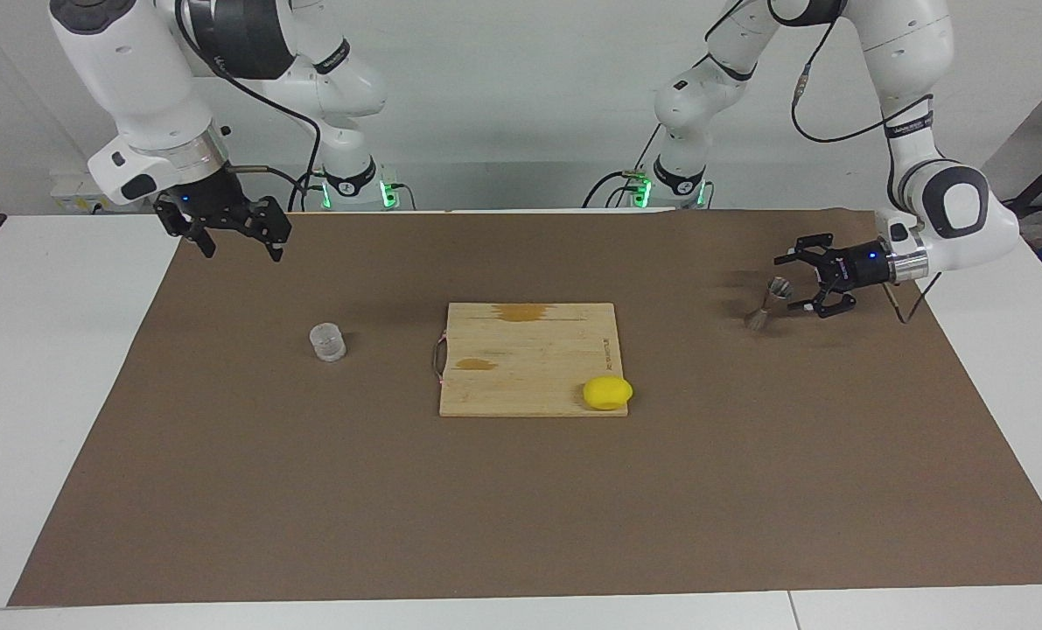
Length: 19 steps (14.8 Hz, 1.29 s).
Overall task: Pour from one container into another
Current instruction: 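Close the left gripper around the dark metal cup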
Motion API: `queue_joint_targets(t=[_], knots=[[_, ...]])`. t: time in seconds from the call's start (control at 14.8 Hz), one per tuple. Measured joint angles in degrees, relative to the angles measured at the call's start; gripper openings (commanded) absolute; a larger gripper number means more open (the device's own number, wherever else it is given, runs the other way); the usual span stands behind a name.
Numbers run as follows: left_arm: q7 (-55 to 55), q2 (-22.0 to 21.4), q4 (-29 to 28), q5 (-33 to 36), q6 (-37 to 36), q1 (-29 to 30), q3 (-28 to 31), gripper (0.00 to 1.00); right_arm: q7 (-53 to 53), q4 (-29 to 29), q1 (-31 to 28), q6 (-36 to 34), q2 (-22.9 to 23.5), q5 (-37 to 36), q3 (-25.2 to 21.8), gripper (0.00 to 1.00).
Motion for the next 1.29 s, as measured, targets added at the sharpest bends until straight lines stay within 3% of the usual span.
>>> queue_joint_targets(t=[0.47,0.75,0.88,1.08,1.29], knots=[[0.4,0.0,-0.1,0.0,0.7,0.0,0.6,0.95,0.0,0.0,0.0,0.0,0.0,0.0,0.0,1.00],[0.7,0.0,-0.1,0.0,0.7,0.1,0.7,0.77,0.0,0.0,0.0,0.0,0.0,0.0,0.0,1.00],[1.5,0.0,-0.1,0.0,0.8,0.1,0.7,0.74,0.0,0.0,0.0,0.0,0.0,0.0,0.0,1.00],[2.3,0.0,-0.1,0.1,0.8,0.1,0.7,0.50,0.0,0.0,0.0,0.0,0.0,0.0,0.0,1.00],[3.5,0.0,-0.1,0.5,1.0,0.1,0.7,0.35,0.0,0.0,0.0,0.0,0.0,0.0,0.0,1.00]])
